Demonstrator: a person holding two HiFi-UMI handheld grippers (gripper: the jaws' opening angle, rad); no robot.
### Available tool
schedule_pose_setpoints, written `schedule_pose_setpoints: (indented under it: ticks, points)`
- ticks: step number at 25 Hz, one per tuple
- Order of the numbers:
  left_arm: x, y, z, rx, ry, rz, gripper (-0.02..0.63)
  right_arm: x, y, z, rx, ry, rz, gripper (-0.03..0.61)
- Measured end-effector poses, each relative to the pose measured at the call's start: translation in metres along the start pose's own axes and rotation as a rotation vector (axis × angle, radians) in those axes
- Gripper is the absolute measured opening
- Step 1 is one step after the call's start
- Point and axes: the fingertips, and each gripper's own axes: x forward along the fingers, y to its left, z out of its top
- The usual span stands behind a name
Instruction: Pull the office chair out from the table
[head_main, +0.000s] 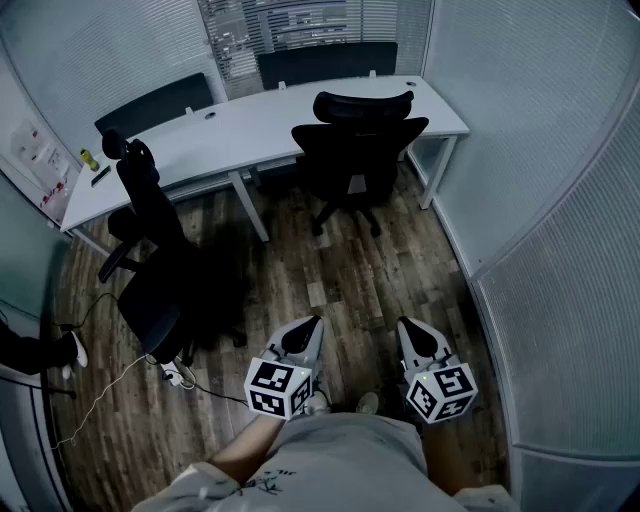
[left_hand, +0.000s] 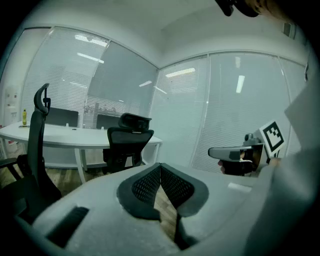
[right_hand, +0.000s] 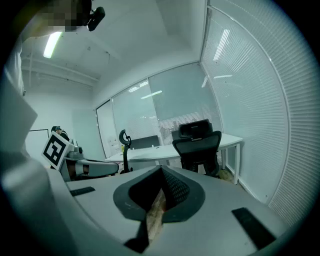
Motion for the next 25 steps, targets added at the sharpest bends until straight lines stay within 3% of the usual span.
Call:
schedule_pose_setpoints:
  ticks: [15, 25]
  points:
    - [-0.019, 0.046, 0.006, 0.036, 0.009, -0.059, 0.011, 0.031, 0.052, -0.003, -0.015, -0.004, -0.034, 0.006]
    - [-0.004, 0.063, 0.011, 0.023, 0.010, -0.093, 0.011, 0.056, 0.051, -0.002, -0.035, 0.006, -0.054, 0.006]
